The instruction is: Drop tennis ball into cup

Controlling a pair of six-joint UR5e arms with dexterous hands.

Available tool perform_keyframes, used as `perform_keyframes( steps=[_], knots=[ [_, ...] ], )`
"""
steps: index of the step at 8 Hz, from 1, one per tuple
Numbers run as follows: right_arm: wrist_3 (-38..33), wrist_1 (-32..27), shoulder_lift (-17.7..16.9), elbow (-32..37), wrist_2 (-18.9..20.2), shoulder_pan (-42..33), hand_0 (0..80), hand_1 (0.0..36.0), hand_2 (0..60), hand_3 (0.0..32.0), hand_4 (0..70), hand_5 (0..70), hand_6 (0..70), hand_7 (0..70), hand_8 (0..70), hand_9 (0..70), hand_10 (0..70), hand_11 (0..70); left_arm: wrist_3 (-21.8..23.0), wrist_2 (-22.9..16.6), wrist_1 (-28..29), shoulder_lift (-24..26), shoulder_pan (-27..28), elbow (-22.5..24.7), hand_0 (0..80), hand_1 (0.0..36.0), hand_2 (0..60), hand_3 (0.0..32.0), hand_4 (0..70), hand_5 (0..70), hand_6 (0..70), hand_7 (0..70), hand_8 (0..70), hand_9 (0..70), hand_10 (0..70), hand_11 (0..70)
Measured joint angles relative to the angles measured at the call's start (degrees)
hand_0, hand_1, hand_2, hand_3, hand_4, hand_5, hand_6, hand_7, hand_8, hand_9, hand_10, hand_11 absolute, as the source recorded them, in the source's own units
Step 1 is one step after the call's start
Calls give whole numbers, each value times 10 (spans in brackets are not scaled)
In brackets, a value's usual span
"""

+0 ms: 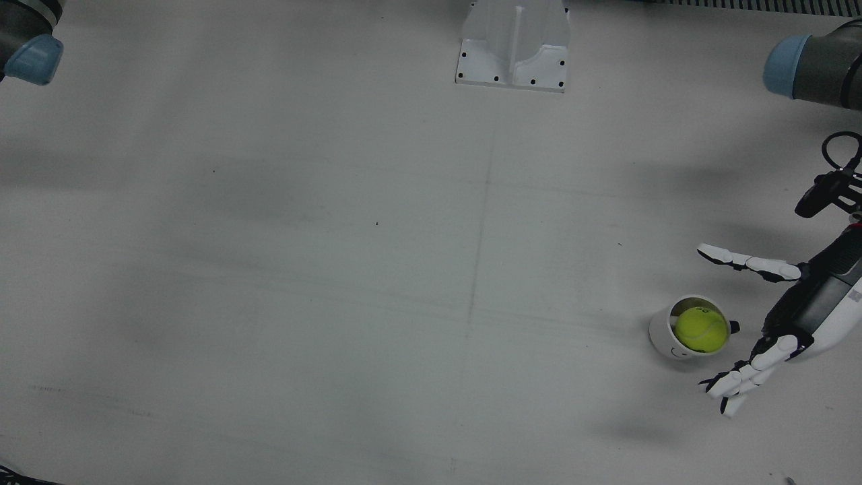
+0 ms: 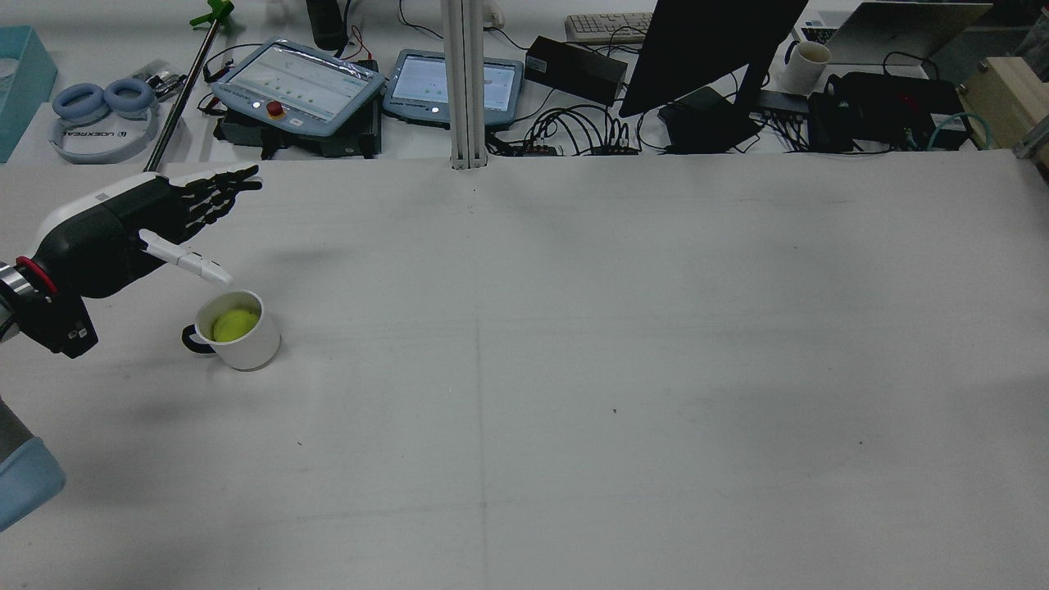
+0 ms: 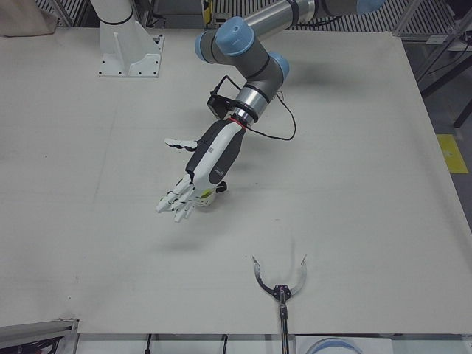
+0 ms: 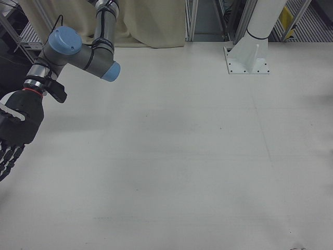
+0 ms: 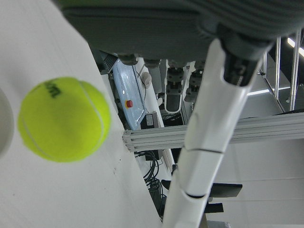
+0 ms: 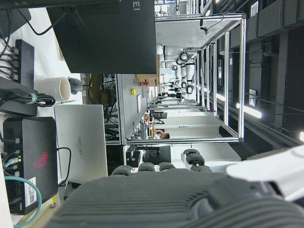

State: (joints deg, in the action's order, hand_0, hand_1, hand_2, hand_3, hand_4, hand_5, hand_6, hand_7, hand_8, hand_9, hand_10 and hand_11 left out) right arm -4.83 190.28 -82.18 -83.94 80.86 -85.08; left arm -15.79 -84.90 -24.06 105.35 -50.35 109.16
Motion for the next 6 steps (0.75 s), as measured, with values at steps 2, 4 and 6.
perform_keyframes(
  steps=[2,4,6],
  knots=[
    [0,0,0,0,0,0,0,0,0,0,0,0,0,0,0,0,0,0,0,0,3,0,0,0,728,309,0,0,191,55,29,287,1,43,0,11],
    [0,0,0,0,0,0,0,0,0,0,0,0,0,0,0,0,0,0,15,-2,3,2,-2,5,736,347,29,0,10,62,16,201,0,26,0,0],
    [0,0,0,0,0,0,0,0,0,0,0,0,0,0,0,0,0,0,30,-8,-13,15,-42,23,730,359,49,0,0,59,4,157,0,17,0,0]
  ],
)
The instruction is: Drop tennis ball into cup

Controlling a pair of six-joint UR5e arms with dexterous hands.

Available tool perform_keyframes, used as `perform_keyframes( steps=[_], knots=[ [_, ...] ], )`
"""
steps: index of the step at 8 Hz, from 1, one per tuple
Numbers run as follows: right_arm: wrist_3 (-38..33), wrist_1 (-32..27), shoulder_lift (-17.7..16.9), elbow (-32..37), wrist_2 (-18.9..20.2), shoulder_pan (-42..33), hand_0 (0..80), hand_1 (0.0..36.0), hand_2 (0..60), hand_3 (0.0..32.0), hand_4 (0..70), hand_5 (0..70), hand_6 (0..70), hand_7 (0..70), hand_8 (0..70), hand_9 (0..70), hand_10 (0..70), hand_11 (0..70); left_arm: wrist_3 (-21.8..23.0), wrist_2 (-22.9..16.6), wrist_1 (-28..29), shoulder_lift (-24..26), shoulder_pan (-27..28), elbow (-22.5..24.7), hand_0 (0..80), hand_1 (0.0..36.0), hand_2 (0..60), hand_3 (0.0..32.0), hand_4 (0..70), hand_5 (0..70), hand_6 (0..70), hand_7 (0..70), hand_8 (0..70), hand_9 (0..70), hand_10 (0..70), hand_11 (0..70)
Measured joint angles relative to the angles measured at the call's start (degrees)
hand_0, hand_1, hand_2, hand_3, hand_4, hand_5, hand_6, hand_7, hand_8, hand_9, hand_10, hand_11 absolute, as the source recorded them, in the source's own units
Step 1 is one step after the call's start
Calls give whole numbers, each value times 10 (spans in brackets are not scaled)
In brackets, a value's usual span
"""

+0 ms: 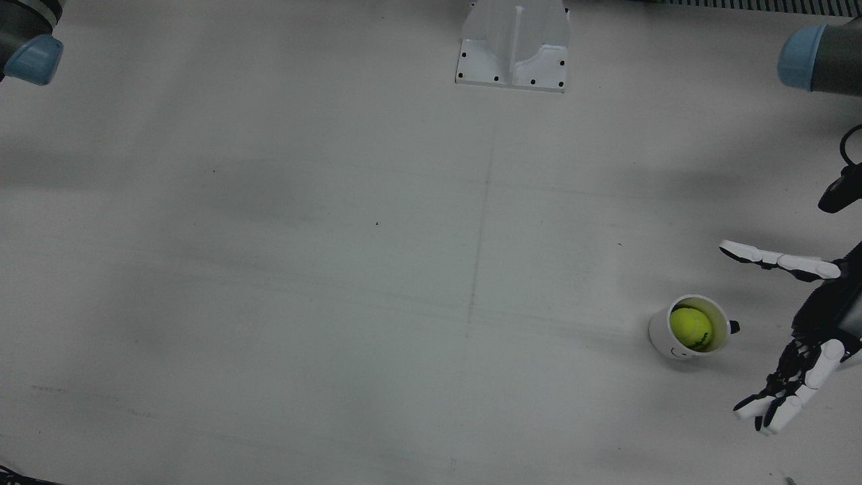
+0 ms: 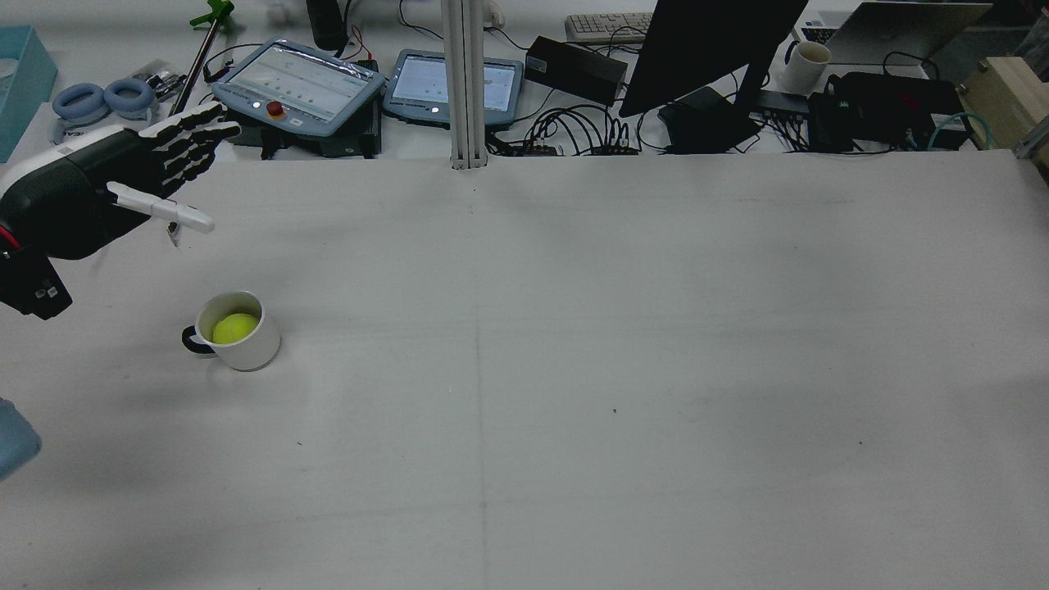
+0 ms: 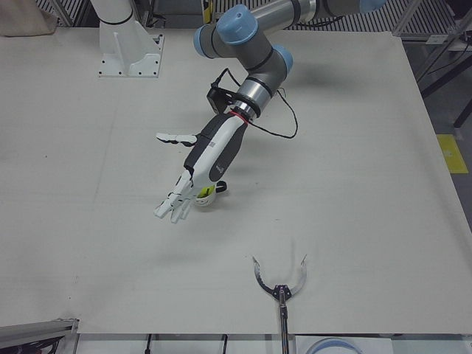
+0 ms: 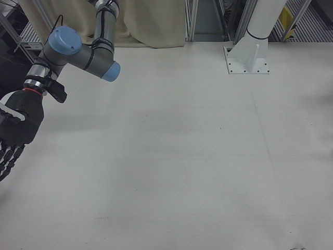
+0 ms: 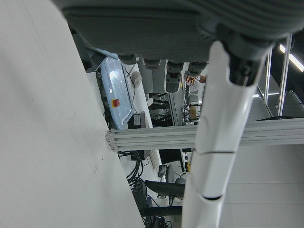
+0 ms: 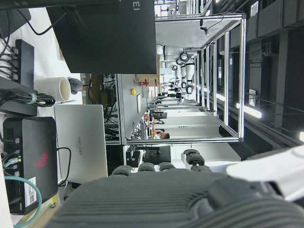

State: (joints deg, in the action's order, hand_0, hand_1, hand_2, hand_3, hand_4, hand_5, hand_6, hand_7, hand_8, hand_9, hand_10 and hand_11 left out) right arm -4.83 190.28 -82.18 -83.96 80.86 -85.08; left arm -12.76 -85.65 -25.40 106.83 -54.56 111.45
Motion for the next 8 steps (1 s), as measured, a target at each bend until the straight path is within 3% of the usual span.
perform_keyframes(
  steps=[2,4,5,6,7,8],
  knots=[
    [0,0,0,-1,0,0,0,0,0,0,0,0,0,0,0,0,0,0,-4,-13,-23,41,-90,-11,800,360,8,0,0,62,0,152,0,16,0,0],
    [0,0,0,0,0,0,0,0,0,0,0,0,0,0,0,0,0,0,-8,-18,-29,53,-155,-34,800,360,46,0,0,76,19,151,0,16,0,0],
    [0,0,0,0,0,0,0,0,0,0,0,0,0,0,0,0,0,0,-9,-20,-29,55,-163,-41,800,360,38,0,0,68,4,166,0,19,0,0],
    [0,0,0,0,0,0,0,0,0,0,0,0,0,0,0,0,0,0,-9,-23,-28,58,-165,-48,800,359,53,0,0,80,53,147,7,15,0,0],
    [1,0,0,-1,0,0,0,0,0,0,0,0,0,0,0,0,0,0,-9,-24,-23,59,-164,-55,800,360,60,0,0,75,19,153,0,16,0,0],
    [1,0,0,-1,0,0,0,0,0,0,0,0,0,0,0,0,0,0,-9,-24,-20,59,-164,-58,795,358,68,0,0,75,48,154,7,17,0,0]
  ],
)
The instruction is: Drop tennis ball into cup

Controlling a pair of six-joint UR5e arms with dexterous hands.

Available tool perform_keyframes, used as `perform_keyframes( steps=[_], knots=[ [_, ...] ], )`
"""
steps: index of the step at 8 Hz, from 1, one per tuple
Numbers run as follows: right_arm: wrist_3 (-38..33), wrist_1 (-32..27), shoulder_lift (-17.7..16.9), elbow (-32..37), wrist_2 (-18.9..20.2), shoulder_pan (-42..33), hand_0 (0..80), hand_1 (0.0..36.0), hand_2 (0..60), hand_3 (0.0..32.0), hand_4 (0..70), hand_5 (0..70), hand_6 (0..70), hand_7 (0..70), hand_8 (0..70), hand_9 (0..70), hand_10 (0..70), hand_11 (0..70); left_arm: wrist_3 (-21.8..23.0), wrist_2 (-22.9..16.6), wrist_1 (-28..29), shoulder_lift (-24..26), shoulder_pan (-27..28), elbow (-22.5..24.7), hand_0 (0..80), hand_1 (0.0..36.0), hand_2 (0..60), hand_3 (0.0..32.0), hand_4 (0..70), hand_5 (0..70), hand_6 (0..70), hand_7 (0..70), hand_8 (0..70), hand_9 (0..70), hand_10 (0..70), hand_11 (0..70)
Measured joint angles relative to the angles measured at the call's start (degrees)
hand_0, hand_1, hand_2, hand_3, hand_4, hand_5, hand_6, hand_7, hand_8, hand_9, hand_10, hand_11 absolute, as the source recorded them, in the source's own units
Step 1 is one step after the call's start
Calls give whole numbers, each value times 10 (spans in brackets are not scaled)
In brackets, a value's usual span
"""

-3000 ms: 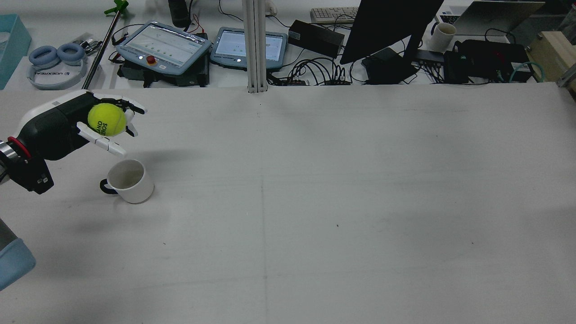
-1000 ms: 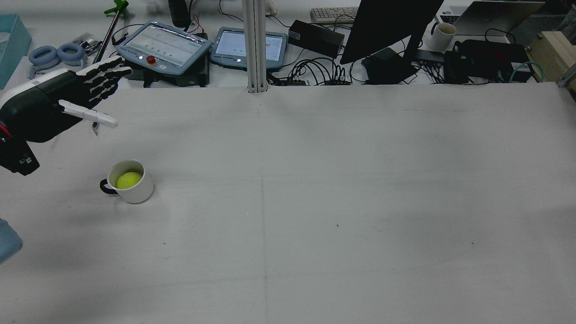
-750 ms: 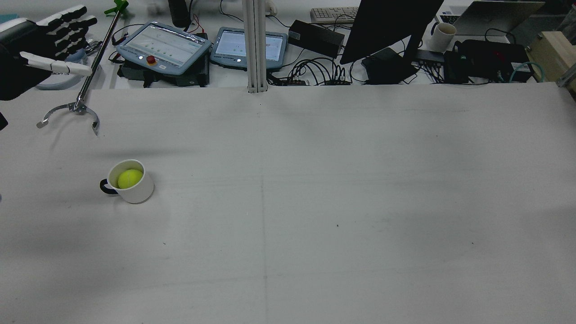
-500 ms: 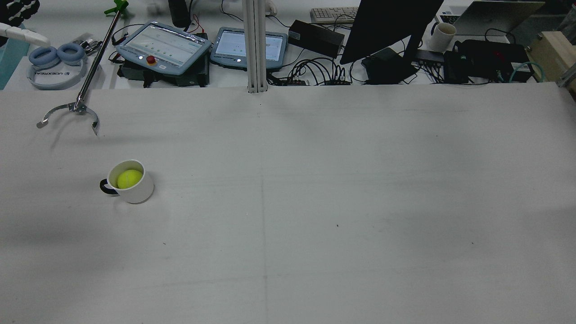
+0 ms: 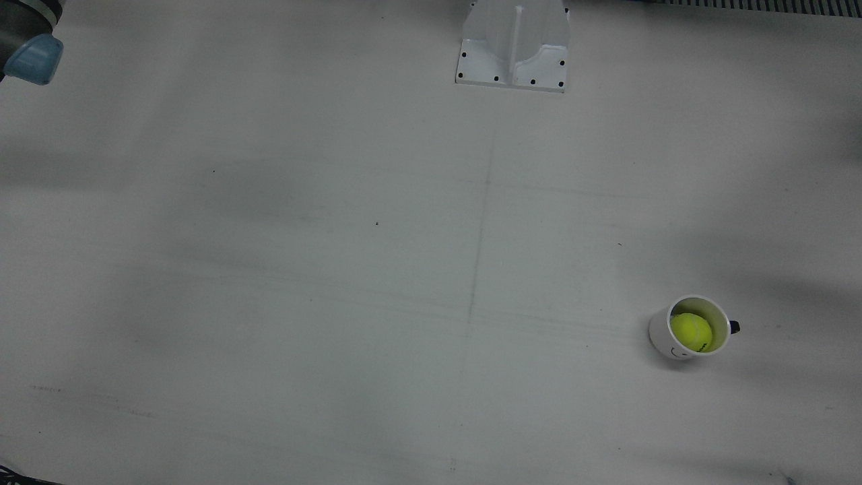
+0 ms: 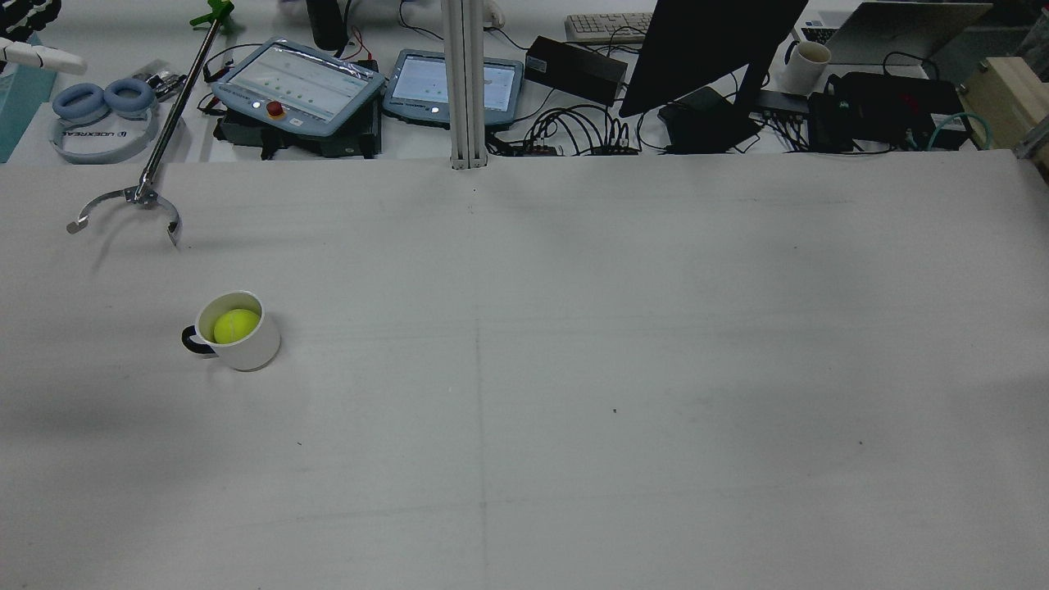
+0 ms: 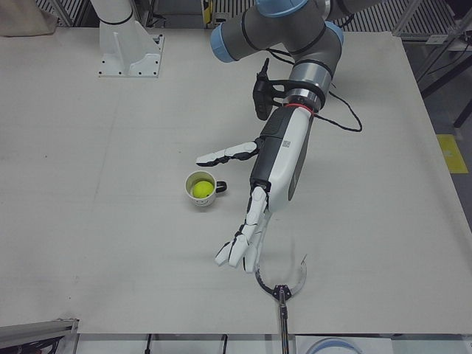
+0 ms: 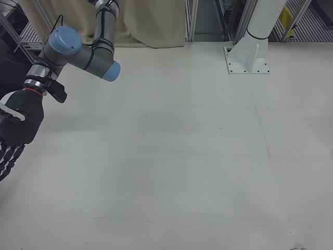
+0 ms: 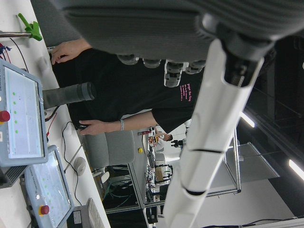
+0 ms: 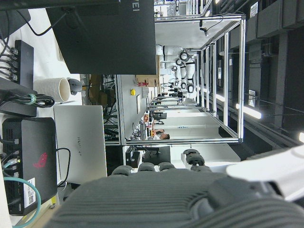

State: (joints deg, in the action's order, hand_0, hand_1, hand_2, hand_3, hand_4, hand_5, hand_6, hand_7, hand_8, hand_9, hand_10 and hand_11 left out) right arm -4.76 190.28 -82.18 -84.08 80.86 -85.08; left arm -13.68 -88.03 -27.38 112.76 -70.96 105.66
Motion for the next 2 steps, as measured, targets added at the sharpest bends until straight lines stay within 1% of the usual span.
perform_keyframes(
  steps=[1,2],
  knots=[
    [0,0,0,0,0,0,0,0,0,0,0,0,0,0,0,0,0,0,0,0,2,0,0,2,795,358,72,0,0,71,43,159,7,17,0,0],
    [0,0,0,0,0,0,0,0,0,0,0,0,0,0,0,0,0,0,0,0,3,1,0,8,777,360,71,0,0,60,0,170,0,20,0,0]
  ],
)
